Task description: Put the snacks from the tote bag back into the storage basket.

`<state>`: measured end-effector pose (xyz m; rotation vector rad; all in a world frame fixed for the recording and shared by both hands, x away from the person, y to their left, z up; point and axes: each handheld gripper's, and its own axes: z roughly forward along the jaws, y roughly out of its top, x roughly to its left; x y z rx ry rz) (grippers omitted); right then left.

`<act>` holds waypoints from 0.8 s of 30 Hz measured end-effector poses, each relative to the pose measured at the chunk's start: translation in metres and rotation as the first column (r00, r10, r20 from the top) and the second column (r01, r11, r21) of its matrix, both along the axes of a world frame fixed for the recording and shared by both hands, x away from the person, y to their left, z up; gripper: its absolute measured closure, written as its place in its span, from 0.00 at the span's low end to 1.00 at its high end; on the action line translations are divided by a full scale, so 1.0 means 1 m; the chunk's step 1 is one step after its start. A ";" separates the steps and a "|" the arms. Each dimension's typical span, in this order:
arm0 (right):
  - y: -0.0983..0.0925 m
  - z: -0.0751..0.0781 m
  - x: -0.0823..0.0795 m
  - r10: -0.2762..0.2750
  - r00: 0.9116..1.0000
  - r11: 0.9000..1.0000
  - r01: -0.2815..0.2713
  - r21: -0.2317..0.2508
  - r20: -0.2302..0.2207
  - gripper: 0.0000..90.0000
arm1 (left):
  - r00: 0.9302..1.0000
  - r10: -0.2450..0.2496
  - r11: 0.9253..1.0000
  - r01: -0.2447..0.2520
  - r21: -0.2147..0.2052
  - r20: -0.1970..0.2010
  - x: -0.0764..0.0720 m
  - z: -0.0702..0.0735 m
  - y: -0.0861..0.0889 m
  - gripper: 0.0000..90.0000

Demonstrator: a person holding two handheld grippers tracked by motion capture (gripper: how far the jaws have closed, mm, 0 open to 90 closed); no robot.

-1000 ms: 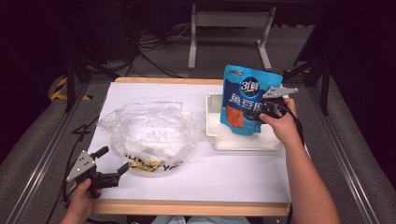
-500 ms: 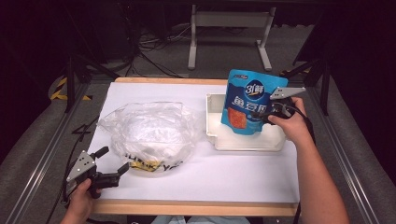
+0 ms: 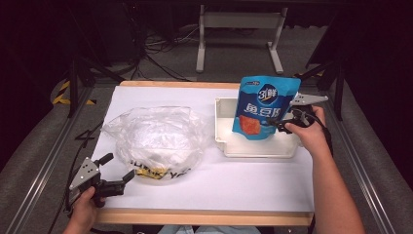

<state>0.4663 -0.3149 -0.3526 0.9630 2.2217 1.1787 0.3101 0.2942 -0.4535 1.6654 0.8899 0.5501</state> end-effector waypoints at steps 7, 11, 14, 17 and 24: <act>-0.004 0.008 -0.012 -0.011 1.000 0.998 0.010 0.059 0.019 0.17 | 1.000 -0.001 1.000 0.001 -0.002 0.005 0.001 0.000 -0.001 0.00; -0.004 0.018 -0.022 -0.035 0.999 0.997 0.033 0.074 0.029 0.14 | 1.000 0.000 1.000 0.000 -0.001 0.004 0.001 -0.001 -0.001 0.00; -0.006 0.026 -0.031 -0.053 0.998 0.996 0.050 0.080 0.044 0.12 | 1.000 0.002 1.000 -0.002 -0.004 0.004 0.000 0.000 -0.001 0.00; -0.006 0.031 -0.038 -0.059 0.997 0.994 0.054 0.091 0.051 0.12 | 1.000 0.002 1.000 -0.002 -0.004 0.004 0.000 0.000 -0.001 0.00; -0.003 0.047 -0.065 -0.081 0.994 0.994 0.074 0.082 0.079 0.10 | 1.000 0.000 1.000 0.000 -0.001 0.004 0.000 0.000 -0.001 0.00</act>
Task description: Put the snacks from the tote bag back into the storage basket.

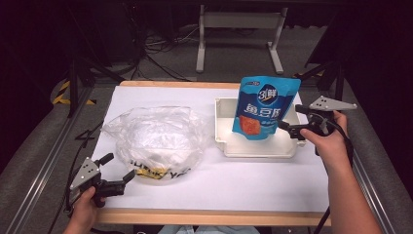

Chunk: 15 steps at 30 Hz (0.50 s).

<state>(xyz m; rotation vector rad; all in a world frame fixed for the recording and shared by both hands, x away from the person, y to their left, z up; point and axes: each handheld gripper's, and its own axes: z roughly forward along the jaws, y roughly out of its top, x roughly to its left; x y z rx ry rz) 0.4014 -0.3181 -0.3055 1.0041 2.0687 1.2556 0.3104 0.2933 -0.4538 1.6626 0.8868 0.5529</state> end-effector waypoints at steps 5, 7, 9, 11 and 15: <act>0.004 0.007 -0.019 0.019 1.000 0.999 -0.020 0.027 0.018 0.10 | 1.000 0.000 1.000 0.000 -0.002 0.001 0.000 0.000 0.000 0.00; 0.007 0.008 -0.026 0.041 0.999 0.998 -0.042 0.036 0.023 0.10 | 1.000 0.000 1.000 0.000 -0.002 0.000 0.000 0.000 0.000 0.00; 0.012 0.009 -0.035 0.072 0.997 0.996 -0.073 0.051 0.023 0.09 | 1.000 0.000 1.000 0.000 -0.001 -0.001 0.000 0.000 0.000 0.00; 0.015 0.009 -0.040 0.093 0.995 0.994 -0.094 0.058 0.025 0.09 | 1.000 0.000 1.000 0.000 -0.002 0.000 0.000 0.000 0.000 0.00; 0.026 0.007 -0.051 0.147 0.988 0.987 -0.150 0.066 0.038 0.08 | 1.000 0.000 1.000 0.000 -0.004 0.001 0.000 0.000 0.000 0.00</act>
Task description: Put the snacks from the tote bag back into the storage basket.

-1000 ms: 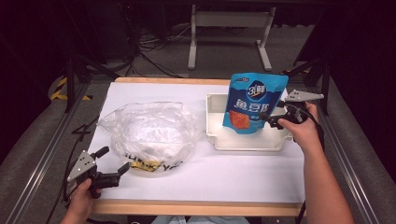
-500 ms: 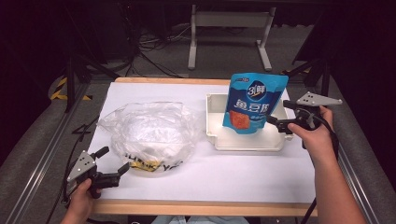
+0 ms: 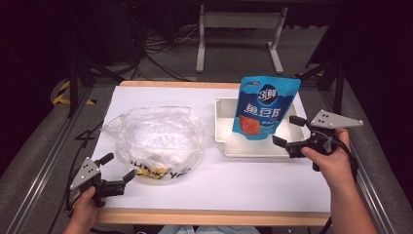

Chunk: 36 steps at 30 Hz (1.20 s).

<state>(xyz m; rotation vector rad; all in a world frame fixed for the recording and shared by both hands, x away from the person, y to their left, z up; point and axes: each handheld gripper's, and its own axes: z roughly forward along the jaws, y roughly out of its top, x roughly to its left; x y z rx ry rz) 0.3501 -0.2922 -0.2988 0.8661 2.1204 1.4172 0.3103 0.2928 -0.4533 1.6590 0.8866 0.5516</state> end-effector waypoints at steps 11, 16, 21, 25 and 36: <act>0.031 -0.021 -0.015 0.136 0.990 0.989 -0.137 0.049 0.026 0.08 | 1.000 -0.004 1.000 0.004 0.000 0.002 -0.001 0.001 0.001 0.00; 0.042 -0.034 -0.015 0.178 0.984 0.982 -0.178 0.055 0.022 0.08 | 1.000 -0.010 1.000 0.010 0.002 0.004 -0.001 0.002 0.001 0.00; 0.051 -0.052 -0.016 0.194 0.980 0.975 -0.198 0.101 0.054 0.08 | 1.000 -0.012 1.000 0.012 -0.001 0.006 -0.001 0.002 0.000 0.00; 0.052 -0.061 -0.017 0.187 0.980 0.968 -0.196 0.156 0.070 0.08 | 1.000 -0.014 1.000 0.014 -0.005 0.013 -0.001 0.001 -0.001 0.00; 0.055 -0.099 -0.012 0.182 0.983 0.971 -0.186 0.151 0.039 0.07 | 1.000 -0.025 1.000 0.025 0.001 0.012 -0.002 0.003 0.000 0.00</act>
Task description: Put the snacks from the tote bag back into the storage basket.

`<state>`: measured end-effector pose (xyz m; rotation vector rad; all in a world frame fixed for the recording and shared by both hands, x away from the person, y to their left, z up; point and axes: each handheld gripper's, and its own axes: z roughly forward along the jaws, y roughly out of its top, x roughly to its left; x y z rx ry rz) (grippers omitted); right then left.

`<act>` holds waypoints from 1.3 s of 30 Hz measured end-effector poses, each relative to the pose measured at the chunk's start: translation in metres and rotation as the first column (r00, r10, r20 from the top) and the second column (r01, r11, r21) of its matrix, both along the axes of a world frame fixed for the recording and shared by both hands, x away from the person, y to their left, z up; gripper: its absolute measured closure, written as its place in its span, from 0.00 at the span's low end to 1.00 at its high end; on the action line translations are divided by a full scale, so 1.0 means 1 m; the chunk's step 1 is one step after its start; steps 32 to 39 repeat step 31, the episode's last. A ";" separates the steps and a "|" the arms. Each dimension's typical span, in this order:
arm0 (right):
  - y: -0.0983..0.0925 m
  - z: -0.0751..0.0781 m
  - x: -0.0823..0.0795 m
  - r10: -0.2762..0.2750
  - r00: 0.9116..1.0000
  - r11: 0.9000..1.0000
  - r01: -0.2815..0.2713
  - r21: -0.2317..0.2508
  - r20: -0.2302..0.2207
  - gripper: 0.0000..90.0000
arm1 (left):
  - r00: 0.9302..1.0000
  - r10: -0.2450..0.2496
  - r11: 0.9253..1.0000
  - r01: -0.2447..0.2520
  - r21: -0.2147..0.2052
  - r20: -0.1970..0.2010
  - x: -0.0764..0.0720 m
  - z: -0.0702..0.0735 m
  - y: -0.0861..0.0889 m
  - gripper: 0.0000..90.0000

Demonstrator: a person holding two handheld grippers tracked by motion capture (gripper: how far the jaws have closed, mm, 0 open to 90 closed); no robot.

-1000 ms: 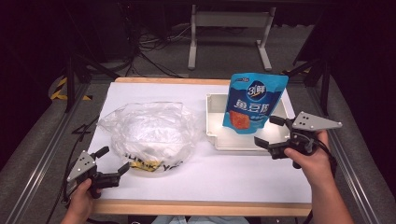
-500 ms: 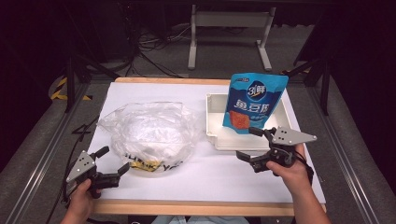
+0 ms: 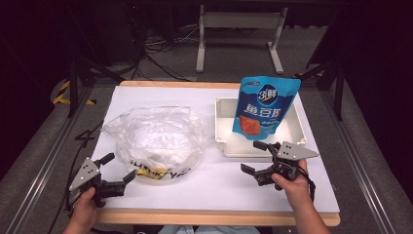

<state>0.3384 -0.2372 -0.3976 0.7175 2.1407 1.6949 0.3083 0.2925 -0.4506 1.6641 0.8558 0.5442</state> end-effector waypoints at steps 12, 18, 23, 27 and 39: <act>0.009 -0.037 0.008 -0.129 0.992 0.988 0.129 -0.085 0.009 0.07 | 1.000 -0.003 1.000 0.004 -0.011 0.017 0.000 0.001 0.000 0.00; 0.011 -0.044 0.009 -0.156 0.988 0.984 0.158 -0.089 0.019 0.08 | 1.000 -0.007 1.000 0.007 -0.006 0.008 0.000 0.001 0.000 0.00; 0.012 -0.048 0.008 -0.162 0.987 0.981 0.163 -0.103 0.015 0.08 | 1.000 -0.009 1.000 0.009 -0.007 0.008 0.000 0.001 0.000 0.00; 0.013 -0.048 0.008 -0.160 0.987 0.982 0.160 -0.100 0.014 0.08 | 1.000 -0.011 1.000 0.011 -0.005 0.007 0.001 0.001 0.000 0.00; 0.012 -0.048 0.009 -0.155 0.988 0.983 0.155 -0.095 0.009 0.07 | 1.000 -0.010 1.000 0.010 -0.006 0.010 0.001 0.000 -0.001 0.00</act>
